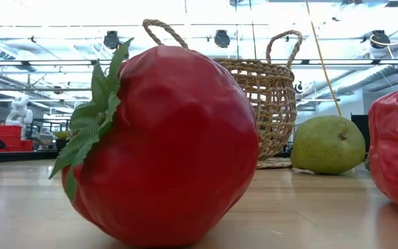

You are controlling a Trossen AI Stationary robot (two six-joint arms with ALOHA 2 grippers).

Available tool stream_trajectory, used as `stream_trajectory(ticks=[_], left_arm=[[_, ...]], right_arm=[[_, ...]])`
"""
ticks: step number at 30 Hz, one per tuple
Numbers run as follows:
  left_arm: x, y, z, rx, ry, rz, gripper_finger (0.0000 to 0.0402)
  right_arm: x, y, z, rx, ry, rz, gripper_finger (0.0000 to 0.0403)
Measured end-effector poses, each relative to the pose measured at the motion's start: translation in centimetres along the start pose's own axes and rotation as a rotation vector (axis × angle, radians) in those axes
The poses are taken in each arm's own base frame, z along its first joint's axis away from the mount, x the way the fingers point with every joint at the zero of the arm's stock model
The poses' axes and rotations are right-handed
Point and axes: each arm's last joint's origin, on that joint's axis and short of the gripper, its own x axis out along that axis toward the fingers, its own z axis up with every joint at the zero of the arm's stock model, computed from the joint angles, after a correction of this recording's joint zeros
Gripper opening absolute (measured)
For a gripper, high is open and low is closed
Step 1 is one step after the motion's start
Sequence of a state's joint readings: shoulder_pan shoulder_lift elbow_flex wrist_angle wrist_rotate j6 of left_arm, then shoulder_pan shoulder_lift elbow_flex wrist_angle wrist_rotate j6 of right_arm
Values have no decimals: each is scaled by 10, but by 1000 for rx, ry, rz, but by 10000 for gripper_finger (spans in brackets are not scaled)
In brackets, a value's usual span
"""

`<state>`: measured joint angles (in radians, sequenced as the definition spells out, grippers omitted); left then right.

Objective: Build produce basket
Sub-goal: Put the red apple into the basket

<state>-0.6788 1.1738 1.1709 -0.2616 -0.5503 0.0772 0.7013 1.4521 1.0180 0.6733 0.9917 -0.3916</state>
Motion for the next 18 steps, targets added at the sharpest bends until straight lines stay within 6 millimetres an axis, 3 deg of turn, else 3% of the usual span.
stream_trajectory(ticks=[18], left_arm=[[-7,-3,-5,-5,52,-29,209]], right_arm=[[0,3,-7,-225,43,23,390]])
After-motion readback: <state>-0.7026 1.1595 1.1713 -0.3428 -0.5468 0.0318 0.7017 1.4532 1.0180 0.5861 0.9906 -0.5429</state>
